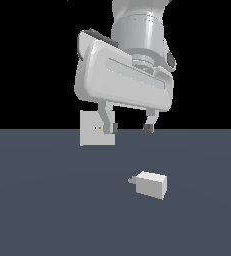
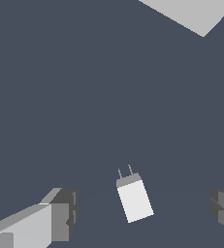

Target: Plug the charger into the wall socket.

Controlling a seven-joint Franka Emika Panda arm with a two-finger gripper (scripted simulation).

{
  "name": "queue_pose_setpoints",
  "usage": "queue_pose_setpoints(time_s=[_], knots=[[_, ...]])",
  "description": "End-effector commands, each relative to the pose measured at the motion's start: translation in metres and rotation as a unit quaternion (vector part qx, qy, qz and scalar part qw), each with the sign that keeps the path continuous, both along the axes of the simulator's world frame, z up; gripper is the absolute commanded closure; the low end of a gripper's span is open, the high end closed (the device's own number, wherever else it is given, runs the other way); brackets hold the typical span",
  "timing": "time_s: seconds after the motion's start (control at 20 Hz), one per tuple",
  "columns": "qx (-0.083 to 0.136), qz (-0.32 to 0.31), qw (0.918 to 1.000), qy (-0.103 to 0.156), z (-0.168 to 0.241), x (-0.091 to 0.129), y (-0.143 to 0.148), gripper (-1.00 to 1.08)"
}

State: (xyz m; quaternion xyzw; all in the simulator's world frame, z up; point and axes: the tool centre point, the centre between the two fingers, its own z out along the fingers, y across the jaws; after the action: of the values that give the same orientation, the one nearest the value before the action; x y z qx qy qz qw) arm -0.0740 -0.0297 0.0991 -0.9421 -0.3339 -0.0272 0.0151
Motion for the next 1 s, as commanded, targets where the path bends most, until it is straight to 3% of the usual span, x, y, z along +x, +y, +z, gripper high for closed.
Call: queue_pose_setpoints(time_s=[0.0,0.5,0.95], knots=[[0.001,0.027,0.9996,-0.002,-0.006,-0.005,-0.004,-0.92],[0.005,0.120,0.9927,-0.010,-0.027,-0.019,-0.019,-0.92],[0.006,0.160,0.9870,-0.013,-0.036,-0.024,-0.026,-0.92]])
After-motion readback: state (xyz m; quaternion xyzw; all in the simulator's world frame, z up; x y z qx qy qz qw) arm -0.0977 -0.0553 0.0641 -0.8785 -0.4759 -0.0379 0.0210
